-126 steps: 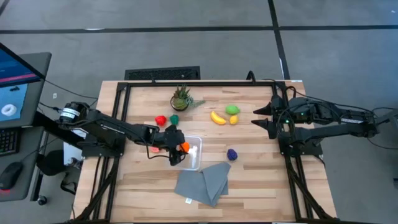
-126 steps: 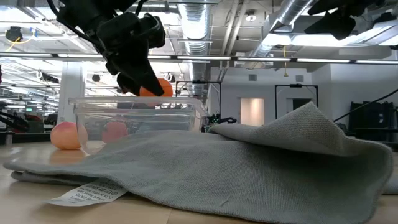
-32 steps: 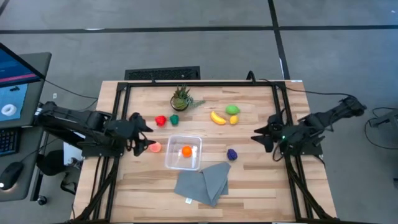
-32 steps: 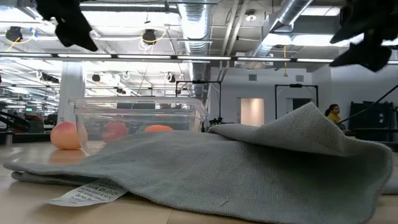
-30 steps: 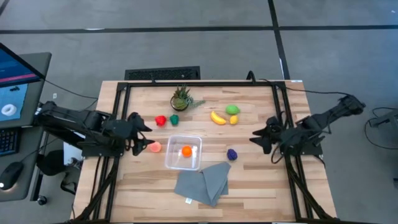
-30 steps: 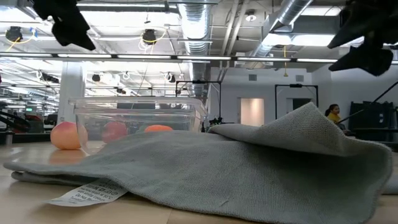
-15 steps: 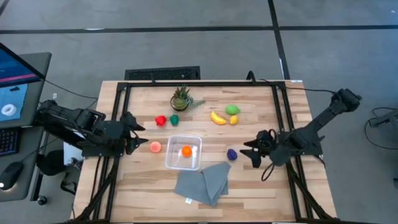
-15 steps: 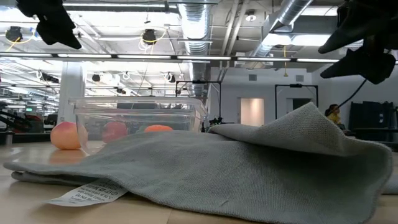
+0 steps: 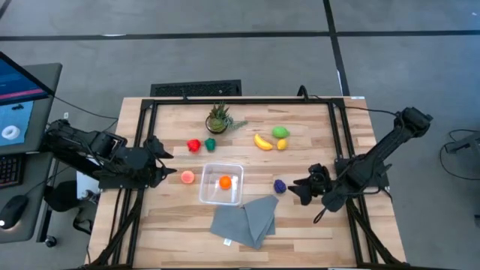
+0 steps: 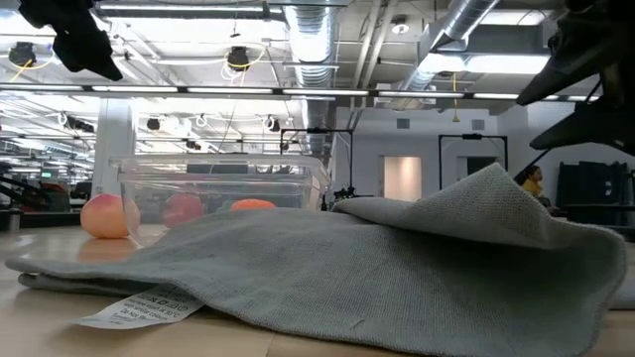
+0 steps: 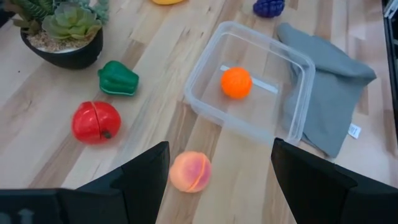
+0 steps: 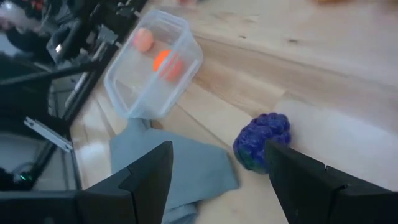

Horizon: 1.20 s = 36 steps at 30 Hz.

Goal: Pick and placing Produce into tupperware
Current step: Put the purple grapes into the transparent container

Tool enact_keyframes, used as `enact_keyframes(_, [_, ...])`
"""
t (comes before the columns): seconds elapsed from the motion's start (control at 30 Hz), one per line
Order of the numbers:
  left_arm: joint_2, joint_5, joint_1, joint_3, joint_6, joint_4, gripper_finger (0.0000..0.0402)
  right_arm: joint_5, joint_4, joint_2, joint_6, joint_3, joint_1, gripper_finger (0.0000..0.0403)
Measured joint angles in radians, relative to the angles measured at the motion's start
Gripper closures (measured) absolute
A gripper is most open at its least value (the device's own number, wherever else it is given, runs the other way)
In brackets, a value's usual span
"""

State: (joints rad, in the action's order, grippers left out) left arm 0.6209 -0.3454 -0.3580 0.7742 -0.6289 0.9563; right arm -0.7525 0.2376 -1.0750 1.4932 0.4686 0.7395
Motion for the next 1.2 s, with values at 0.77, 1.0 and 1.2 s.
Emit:
enact_keyframes(0.77, [0.000, 0.008, -0.025, 0.000, -0.031, 0.053, 0.0132, 0.201, 0.388, -0.266, -0.006, 0.329, -0.165, 0.0127])
enact_keyframes(1.0, [0.000, 0.008, -0.026, 0.000, -0.031, 0.059, 0.0132, 0.237, 0.394, -0.331, 0.039, 0.387, -0.191, 0.0127])
enact_keyframes(1.2, [0.000, 0.013, -0.026, 0.000, -0.031, 0.068, 0.0132, 0.263, 0.500, -0.396, 0.045, 0.473, -0.206, 0.0127])
